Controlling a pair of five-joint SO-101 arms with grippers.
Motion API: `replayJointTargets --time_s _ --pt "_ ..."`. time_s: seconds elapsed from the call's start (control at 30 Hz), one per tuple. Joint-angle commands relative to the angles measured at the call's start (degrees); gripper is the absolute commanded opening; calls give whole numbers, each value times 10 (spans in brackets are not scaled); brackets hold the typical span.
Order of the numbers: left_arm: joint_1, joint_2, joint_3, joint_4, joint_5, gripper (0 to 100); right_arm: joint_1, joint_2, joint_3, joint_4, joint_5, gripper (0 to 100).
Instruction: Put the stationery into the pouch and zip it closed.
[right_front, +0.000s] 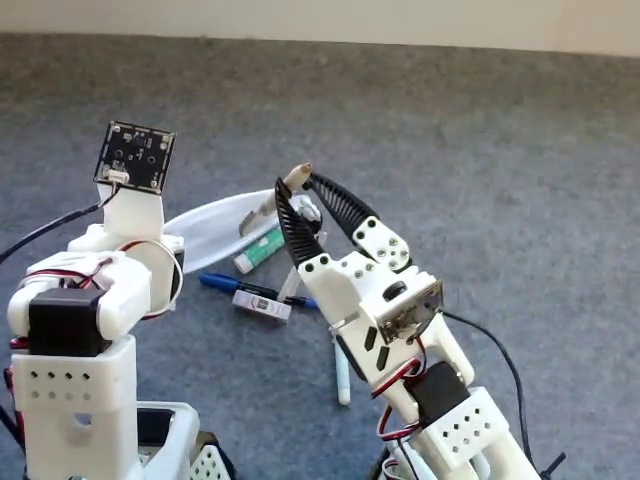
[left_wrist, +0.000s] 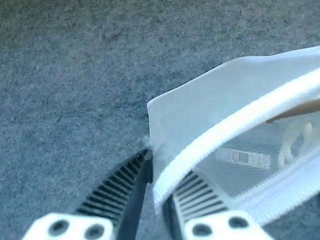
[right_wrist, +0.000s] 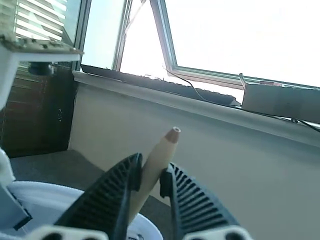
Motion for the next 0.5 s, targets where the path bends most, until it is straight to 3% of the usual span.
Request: replayJointTargets --time_s 0.0,0.37,0.47 --pt "-6 -6 -9 -18 10 8 -4 0 -8 -5 9 5" --pt "-7 -7 50 -64 27 9 -26 0 -9 -3 12 11" --pt "-7 -7 51 -63 26 10 -49 2 -7 -3 12 82"
